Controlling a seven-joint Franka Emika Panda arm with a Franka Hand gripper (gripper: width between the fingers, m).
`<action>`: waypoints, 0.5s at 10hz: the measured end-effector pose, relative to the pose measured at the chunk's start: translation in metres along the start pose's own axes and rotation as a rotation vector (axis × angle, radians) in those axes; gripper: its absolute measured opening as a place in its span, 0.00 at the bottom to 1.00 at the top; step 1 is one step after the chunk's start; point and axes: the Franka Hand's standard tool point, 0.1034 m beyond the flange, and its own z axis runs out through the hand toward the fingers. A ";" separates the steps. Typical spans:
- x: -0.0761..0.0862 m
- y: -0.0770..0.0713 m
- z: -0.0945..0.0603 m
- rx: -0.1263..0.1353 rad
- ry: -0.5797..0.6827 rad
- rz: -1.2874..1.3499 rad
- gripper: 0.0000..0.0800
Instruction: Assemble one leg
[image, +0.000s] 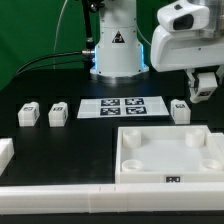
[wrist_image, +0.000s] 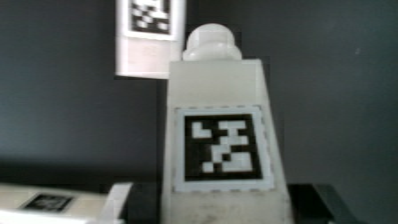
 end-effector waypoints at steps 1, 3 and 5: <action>0.008 0.013 -0.006 0.004 -0.008 -0.019 0.37; 0.029 0.042 -0.017 0.012 -0.003 -0.023 0.37; 0.027 0.035 -0.013 0.009 0.044 -0.029 0.37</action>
Offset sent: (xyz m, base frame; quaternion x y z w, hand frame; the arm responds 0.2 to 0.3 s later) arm 0.0000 0.0000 0.0000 0.0000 0.0899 0.0000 0.9960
